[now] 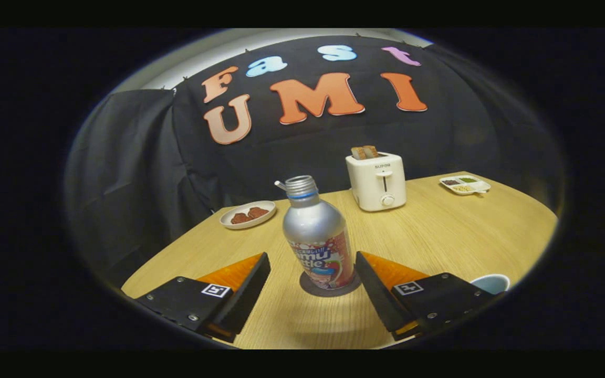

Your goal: Take the bottle from table, then pour the juice into the cup, finally place the bottle on the coaster

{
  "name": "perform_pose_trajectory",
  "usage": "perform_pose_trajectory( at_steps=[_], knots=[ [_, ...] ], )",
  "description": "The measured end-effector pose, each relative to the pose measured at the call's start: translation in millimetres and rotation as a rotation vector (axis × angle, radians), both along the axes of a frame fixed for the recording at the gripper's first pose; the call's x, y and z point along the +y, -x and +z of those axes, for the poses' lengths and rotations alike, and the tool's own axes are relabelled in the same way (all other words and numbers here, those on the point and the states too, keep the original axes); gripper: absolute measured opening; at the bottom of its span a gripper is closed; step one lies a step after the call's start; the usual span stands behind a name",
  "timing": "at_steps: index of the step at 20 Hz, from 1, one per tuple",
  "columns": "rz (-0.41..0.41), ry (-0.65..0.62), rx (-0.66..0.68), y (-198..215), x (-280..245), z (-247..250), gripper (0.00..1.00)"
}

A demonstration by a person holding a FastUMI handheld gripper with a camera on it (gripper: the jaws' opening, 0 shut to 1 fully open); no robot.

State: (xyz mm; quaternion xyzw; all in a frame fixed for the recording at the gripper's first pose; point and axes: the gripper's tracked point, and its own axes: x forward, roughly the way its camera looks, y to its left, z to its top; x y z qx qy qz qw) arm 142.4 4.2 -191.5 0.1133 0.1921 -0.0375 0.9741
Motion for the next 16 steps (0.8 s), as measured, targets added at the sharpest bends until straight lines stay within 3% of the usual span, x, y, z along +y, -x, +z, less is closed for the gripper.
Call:
perform_pose_trajectory(
  at_steps=[7, 16],
  knots=[
    [0.106, 0.089, -0.189, 43.3, -11.3, 80.0, 0.97],
    [0.022, 0.198, -0.441, 110.2, -76.3, 174.6, 0.96]
  ],
)
